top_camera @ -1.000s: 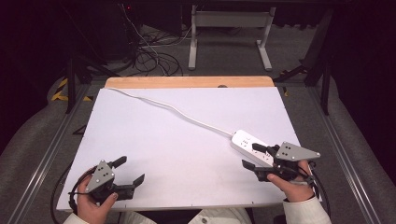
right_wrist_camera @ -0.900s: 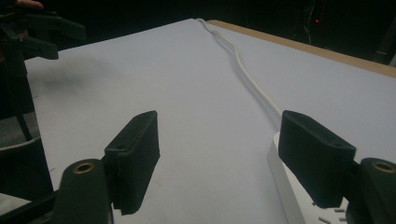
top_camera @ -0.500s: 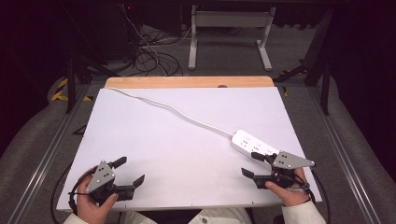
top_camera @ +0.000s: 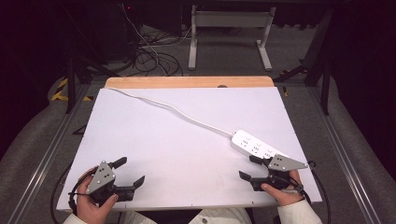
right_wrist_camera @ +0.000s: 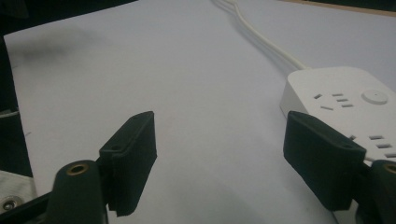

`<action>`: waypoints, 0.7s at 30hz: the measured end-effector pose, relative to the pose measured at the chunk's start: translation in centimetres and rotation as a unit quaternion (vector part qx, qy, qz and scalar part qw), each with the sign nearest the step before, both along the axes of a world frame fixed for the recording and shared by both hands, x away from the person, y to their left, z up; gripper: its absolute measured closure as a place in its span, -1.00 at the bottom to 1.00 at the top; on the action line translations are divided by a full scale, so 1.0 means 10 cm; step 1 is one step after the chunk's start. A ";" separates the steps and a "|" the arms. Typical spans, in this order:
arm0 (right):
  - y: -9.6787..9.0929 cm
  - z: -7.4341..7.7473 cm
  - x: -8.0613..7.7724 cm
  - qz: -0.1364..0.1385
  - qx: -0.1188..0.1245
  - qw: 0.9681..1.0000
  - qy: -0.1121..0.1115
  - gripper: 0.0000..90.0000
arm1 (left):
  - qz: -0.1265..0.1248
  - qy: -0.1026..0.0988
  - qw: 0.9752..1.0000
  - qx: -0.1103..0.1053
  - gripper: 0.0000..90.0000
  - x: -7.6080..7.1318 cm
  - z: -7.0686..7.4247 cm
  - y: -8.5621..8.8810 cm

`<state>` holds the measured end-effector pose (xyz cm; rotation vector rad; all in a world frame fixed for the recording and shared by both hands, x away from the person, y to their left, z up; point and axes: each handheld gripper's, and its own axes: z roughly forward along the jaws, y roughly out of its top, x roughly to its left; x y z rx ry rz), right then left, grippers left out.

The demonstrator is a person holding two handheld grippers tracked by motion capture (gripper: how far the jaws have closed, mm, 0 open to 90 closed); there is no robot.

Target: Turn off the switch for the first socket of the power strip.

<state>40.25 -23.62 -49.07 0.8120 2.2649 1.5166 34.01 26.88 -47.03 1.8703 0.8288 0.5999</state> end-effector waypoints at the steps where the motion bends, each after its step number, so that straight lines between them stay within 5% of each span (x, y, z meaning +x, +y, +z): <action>1: 0.01 -0.01 0.00 -0.001 -0.005 1.000 0.000 -0.45 | -0.001 -0.001 1.000 0.001 -0.76 0.00 0.00 0.00; 8: 0.05 -0.02 0.00 0.002 -0.035 0.999 -0.007 -0.49 | 0.001 -0.003 1.000 0.004 -0.76 0.00 0.00 0.00; 21: 0.02 0.03 -0.01 -0.009 -0.023 0.999 -0.021 -0.47 | 0.005 -0.007 1.000 0.004 -0.76 0.00 0.00 0.01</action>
